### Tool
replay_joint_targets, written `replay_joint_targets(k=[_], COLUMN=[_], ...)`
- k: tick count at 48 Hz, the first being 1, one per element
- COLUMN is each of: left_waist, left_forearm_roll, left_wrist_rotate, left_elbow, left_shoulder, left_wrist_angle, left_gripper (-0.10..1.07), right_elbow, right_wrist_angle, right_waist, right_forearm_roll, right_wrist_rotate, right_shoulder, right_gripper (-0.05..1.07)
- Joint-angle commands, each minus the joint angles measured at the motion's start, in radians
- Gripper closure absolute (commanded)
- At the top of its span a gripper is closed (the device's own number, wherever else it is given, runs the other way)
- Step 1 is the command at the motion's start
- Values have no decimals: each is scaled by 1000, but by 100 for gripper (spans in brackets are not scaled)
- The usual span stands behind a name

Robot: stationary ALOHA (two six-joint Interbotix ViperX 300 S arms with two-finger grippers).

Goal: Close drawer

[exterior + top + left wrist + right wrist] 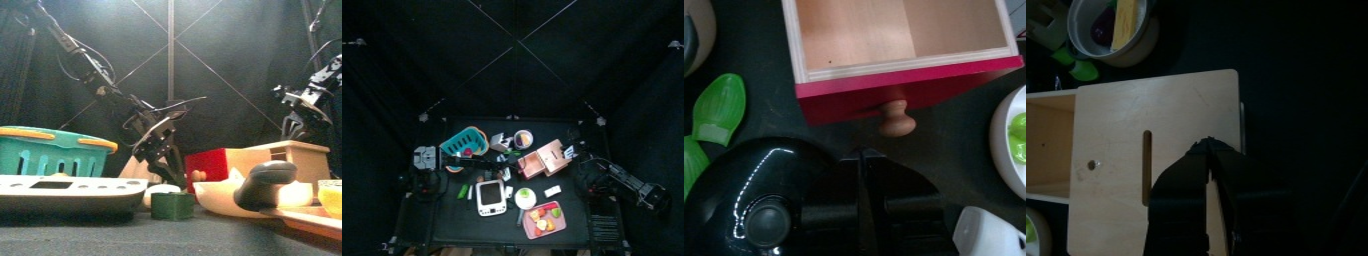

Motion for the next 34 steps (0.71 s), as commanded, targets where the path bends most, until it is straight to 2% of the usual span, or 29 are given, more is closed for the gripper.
replay_joint_targets(k=[1,10,34], left_waist=[17,40,29], left_forearm_roll=[-2,-3,-3], left_wrist_rotate=[2,2,3], left_elbow=[-21,-35,-101], left_shoulder=[-31,-23,31], left_wrist_angle=[-5,-8,-8], left_gripper=[56,56,56], right_elbow=[-21,9,54], right_wrist_angle=[11,55,55], right_waist=[-37,-100,-101], right_forearm_roll=[-3,2,32], right_wrist_rotate=[-2,0,-2], right_shoulder=[-26,-17,8], right_gripper=[98,98,98])
